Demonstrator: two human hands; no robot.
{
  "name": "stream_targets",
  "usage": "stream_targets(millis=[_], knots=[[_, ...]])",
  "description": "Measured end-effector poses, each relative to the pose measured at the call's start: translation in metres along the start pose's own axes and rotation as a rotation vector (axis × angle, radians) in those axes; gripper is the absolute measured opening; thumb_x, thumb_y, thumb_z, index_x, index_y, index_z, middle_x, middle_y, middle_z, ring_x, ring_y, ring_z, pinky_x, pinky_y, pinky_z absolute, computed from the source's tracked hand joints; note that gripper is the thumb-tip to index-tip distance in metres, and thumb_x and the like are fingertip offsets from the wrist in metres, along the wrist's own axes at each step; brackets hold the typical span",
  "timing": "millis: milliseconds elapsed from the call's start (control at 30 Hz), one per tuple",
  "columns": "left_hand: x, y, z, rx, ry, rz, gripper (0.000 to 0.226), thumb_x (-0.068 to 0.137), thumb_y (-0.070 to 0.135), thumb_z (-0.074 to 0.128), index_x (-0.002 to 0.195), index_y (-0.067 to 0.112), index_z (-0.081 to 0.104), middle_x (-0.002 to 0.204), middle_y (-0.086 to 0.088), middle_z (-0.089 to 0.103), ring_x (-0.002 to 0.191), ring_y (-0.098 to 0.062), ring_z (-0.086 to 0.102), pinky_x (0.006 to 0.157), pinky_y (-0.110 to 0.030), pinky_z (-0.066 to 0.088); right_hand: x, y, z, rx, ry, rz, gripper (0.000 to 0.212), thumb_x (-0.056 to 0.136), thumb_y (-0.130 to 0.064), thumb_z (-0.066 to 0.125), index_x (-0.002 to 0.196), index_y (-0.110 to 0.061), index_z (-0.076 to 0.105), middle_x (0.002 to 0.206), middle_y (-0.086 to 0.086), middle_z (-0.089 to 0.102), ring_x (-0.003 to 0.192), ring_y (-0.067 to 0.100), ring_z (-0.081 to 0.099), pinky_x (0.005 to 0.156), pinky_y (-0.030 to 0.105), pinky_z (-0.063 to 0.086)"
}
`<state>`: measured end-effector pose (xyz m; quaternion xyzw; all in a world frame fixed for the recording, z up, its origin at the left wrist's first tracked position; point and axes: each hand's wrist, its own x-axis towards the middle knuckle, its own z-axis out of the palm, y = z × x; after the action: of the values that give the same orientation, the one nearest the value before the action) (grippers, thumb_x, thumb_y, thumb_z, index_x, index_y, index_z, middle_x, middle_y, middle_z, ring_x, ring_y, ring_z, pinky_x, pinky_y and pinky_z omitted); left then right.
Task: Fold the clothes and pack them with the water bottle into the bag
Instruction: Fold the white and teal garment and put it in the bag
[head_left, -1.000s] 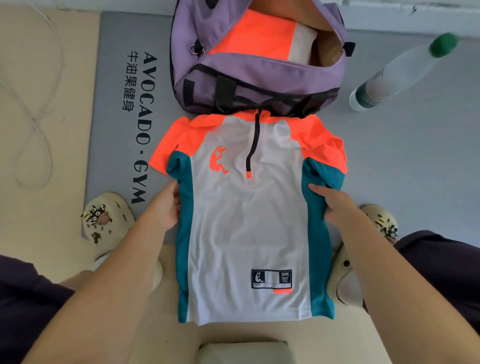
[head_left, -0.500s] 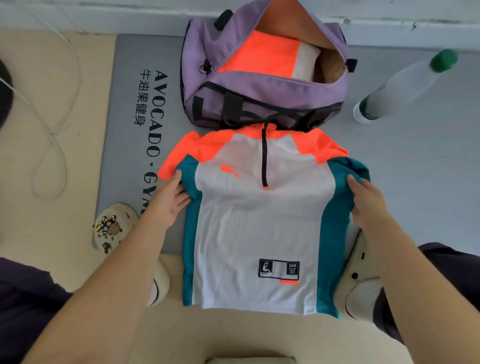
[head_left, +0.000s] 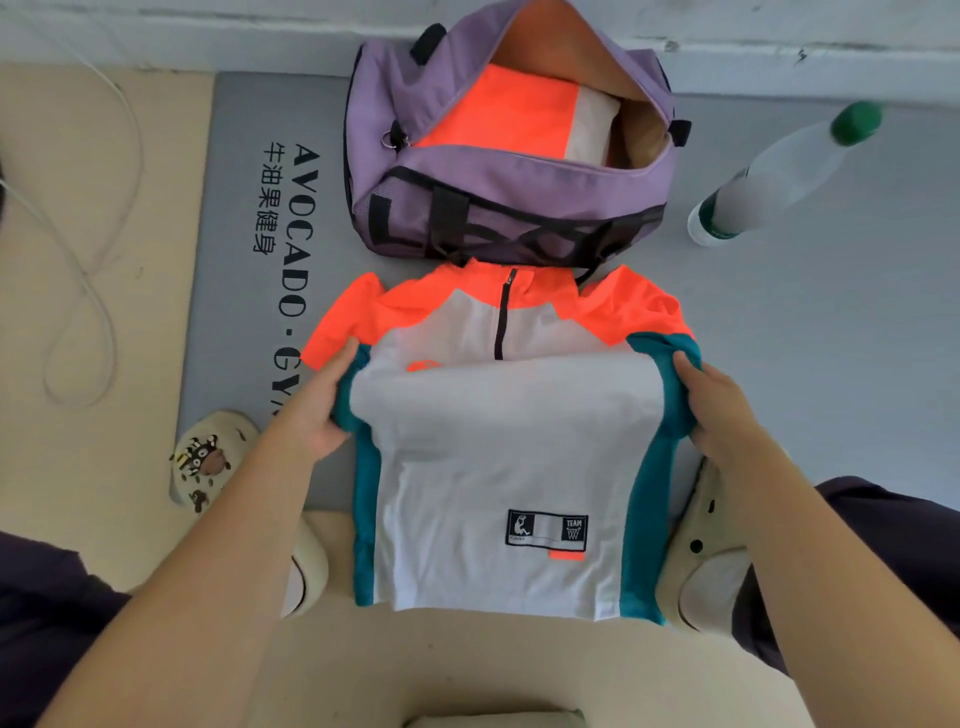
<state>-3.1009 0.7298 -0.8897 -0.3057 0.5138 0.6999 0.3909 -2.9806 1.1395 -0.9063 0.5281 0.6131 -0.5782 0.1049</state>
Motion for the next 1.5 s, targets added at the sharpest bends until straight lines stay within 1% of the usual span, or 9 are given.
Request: stream_targets(millis=[233,400,533,667,833,1033,1133,1267,1500], knots=[[-0.008,-0.030,-0.001,0.438,0.036,-0.285,0.035,0.085,0.033,0.073,0.112,0.012,0.068,0.109,-0.009,0.074,0.087,-0.021,0.074,0.069,-0.031,0.057,-0.016,0.015,0.003,-0.308,-0.085,0.083,0.039,0.080,-0.027,0.080,0.108,-0.004,0.067,0.114,0.016,0.069,0.107,0.034,0.064,0.097,0.049,0.052],[-0.015,-0.020,-0.006,0.512,-0.033,-0.247,0.043,0.089,0.018,0.070,0.127,0.002,0.060,0.124,-0.016,0.067,0.116,-0.031,0.063,0.104,-0.045,0.046,-0.024,0.010,-0.001,-0.105,-0.192,0.092,0.038,0.091,-0.013,0.066,0.122,0.009,0.058,0.123,0.024,0.063,0.109,0.035,0.063,0.101,0.049,0.047],[-0.028,0.010,-0.011,0.443,-0.090,-0.084,0.038,0.092,0.013,0.062,0.130,0.010,0.060,0.123,-0.008,0.068,0.113,-0.024,0.065,0.100,-0.043,0.048,-0.040,-0.026,-0.010,0.039,-0.332,-0.003,0.030,0.098,-0.001,0.048,0.127,0.003,0.053,0.101,0.010,0.068,0.083,0.019,0.067,0.078,0.031,0.056],[-0.040,0.051,-0.009,0.546,0.163,0.151,0.026,0.093,0.019,0.064,0.118,0.011,0.066,0.112,-0.012,0.071,0.084,-0.019,0.068,0.077,-0.033,0.051,-0.057,-0.069,-0.023,0.072,-0.196,-0.128,0.026,0.096,-0.005,0.055,0.122,-0.007,0.054,0.103,0.011,0.064,0.081,0.018,0.064,0.076,0.032,0.053],[-0.086,0.096,0.011,0.625,0.423,0.511,0.043,0.089,0.028,0.069,0.131,0.024,0.060,0.128,0.007,0.057,0.112,-0.014,0.056,0.096,-0.032,0.046,-0.096,-0.123,-0.033,0.185,-0.083,-0.247,0.027,0.092,-0.014,0.065,0.116,-0.025,0.062,0.102,0.007,0.064,0.088,0.019,0.064,0.076,0.032,0.055],[-0.168,0.148,0.032,0.335,0.201,0.639,0.017,0.095,0.019,0.062,0.094,0.028,0.077,0.100,0.004,0.075,0.080,-0.007,0.068,0.068,-0.021,0.054,-0.153,-0.175,-0.059,0.266,-0.291,-0.435,0.015,0.095,-0.008,0.057,0.096,-0.016,0.070,0.089,-0.001,0.074,0.085,0.015,0.066,0.077,0.027,0.054],[-0.198,0.161,0.032,0.451,0.120,0.674,0.023,0.091,0.007,0.065,0.097,0.028,0.075,0.103,0.001,0.074,0.087,-0.010,0.069,0.080,-0.024,0.055,-0.179,-0.190,-0.078,0.152,-0.344,-0.522,0.020,0.093,-0.004,0.059,0.104,-0.016,0.071,0.099,0.001,0.074,0.089,0.016,0.067,0.080,0.025,0.055],[-0.226,0.166,0.033,0.825,0.248,0.750,0.029,0.087,0.013,0.071,0.114,0.025,0.071,0.115,-0.002,0.070,0.105,-0.018,0.064,0.100,-0.032,0.048,-0.205,-0.196,-0.094,-0.231,-0.078,-0.686,0.020,0.088,-0.012,0.068,0.105,-0.019,0.074,0.103,0.007,0.070,0.095,0.020,0.063,0.085,0.030,0.051],[-0.265,0.163,0.035,0.996,0.478,0.922,0.010,0.085,0.036,0.073,0.078,0.029,0.074,0.082,0.007,0.071,0.085,-0.020,0.065,0.074,-0.033,0.048,-0.244,-0.200,-0.114,-0.321,0.110,-0.847,0.003,0.087,-0.020,0.071,0.085,-0.022,0.071,0.087,-0.014,0.063,0.081,0.000,0.056,0.071,0.021,0.041]])
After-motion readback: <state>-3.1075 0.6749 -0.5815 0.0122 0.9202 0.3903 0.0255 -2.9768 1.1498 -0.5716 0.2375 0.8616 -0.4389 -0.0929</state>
